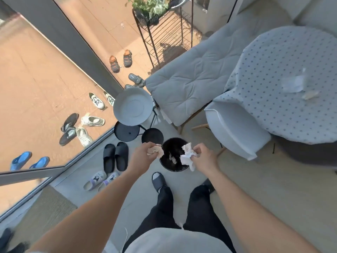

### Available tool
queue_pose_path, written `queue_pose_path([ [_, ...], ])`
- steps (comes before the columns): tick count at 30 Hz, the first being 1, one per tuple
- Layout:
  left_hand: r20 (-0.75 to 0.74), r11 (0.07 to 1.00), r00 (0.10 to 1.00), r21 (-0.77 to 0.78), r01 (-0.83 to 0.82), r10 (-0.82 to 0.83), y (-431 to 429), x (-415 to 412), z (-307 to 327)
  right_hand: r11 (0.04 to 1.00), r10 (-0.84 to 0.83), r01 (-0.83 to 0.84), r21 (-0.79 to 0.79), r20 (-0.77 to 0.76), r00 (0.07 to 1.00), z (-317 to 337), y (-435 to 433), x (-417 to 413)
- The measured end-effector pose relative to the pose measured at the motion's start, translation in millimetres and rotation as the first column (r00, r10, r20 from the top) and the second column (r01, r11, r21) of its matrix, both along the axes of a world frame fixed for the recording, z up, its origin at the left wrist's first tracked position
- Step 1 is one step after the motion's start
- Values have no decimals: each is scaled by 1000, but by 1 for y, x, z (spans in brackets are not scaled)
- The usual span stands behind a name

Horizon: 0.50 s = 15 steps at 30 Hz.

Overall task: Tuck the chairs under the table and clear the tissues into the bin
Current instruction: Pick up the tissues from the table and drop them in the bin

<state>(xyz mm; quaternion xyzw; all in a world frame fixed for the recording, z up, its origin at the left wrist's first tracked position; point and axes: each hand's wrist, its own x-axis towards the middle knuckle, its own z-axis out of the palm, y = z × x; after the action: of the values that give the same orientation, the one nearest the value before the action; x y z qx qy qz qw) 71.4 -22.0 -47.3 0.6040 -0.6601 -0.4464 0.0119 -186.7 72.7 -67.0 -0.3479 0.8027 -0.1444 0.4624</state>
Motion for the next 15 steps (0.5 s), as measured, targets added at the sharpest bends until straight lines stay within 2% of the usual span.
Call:
queue_pose_path([
  [4,18,992,999,117,-39,37,1,-2,-38,985,-160,155,81,60,985,-40,14,17],
  [8,26,965,994,238,-113,110,6,-8,-94,962,-233,221,158,56,971,-100,21,26],
  [15,80,941,986,294,-165,148,5,-30,-227,929,-303,278,244,68,951,-232,18,35],
])
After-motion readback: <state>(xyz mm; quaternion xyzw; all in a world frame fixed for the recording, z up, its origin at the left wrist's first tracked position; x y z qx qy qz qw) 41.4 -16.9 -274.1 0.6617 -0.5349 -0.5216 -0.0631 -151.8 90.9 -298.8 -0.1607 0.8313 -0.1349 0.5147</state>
